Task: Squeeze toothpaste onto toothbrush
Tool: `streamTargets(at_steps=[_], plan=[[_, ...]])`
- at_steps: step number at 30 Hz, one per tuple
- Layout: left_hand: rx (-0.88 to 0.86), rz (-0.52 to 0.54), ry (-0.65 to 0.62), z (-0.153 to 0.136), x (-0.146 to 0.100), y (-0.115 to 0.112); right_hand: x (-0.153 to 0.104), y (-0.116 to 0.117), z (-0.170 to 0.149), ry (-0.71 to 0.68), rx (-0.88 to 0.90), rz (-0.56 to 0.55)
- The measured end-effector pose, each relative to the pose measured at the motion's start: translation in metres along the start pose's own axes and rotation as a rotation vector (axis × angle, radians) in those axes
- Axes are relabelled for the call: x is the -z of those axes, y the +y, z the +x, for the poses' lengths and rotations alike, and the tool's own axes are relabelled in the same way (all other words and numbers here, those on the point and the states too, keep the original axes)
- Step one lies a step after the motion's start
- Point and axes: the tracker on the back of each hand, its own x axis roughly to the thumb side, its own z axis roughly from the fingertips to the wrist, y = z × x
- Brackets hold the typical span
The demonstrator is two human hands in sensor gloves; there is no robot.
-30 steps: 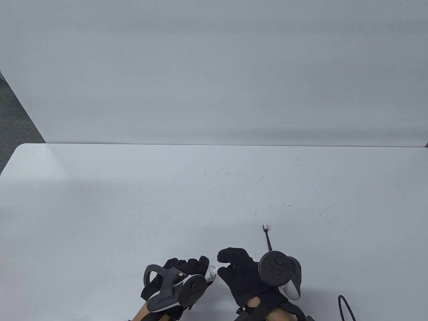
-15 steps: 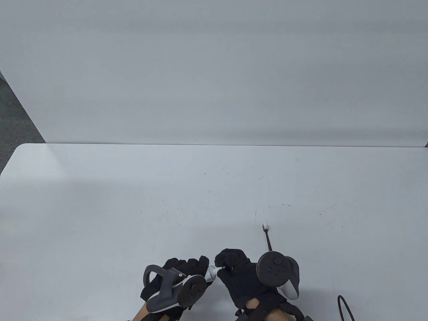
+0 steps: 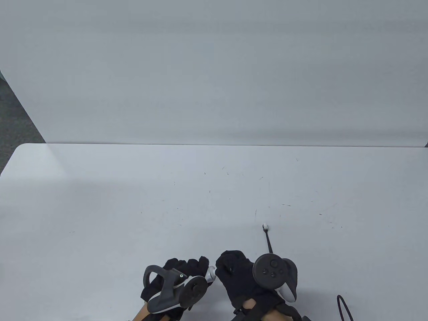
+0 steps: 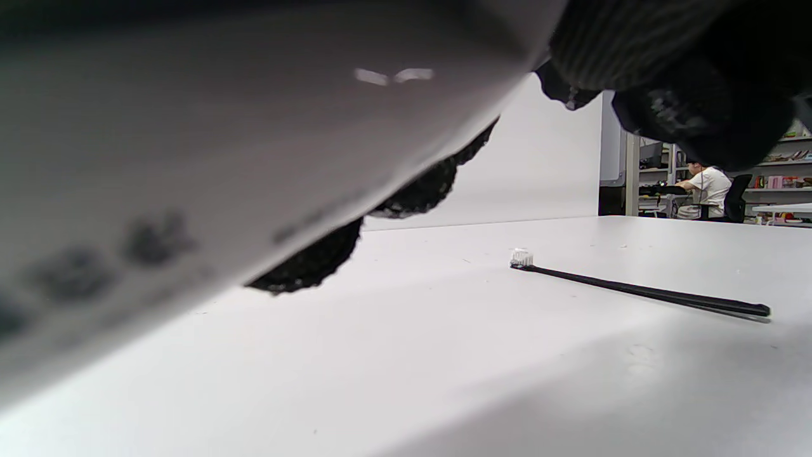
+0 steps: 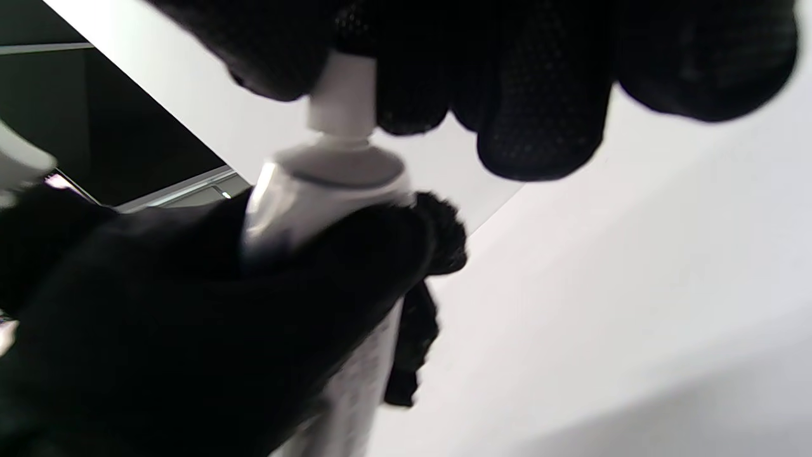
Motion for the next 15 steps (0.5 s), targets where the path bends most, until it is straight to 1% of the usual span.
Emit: streamTargets(at_steps=[2, 4, 6, 8, 9, 11, 13, 15], plan=[[-0.003, -0.005, -0.002, 0.0016, 0.0004, -0.0006, -0.0004, -0.0020, -0.0021, 0.016, -0.012, -0.002], [-0.004, -0.001, 0.002, 0.0011, 0.0005, -0.0006, -0.0009, -0.0021, -0.0055, 0.025, 0.042, 0.021], [-0.005, -0.001, 0.007, -0.0005, 0.0006, -0.0006, -0.0002, 0.0008, -0.0071, 0.028, 0.121, 0.081], [-0.006, 0.000, 0.011, -0.0016, 0.0006, -0.0003, 0.0007, 0.0036, -0.0052, 0.017, 0.132, 0.098], [-0.007, 0.000, 0.012, -0.0017, 0.0007, -0.0002, 0.0010, 0.0044, -0.0042, 0.011, 0.120, 0.095], [0.010, -0.005, 0.007, -0.0005, 0.0010, -0.0024, 0.0009, 0.0036, -0.0016, 0.031, 0.055, 0.041], [0.013, -0.008, 0.005, 0.0005, 0.0015, -0.0036, 0.0008, 0.0021, -0.0033, 0.049, -0.008, 0.013], [0.023, -0.013, 0.008, 0.0012, 0.0018, -0.0043, 0.0009, 0.0021, -0.0063, 0.059, -0.010, 0.017]])
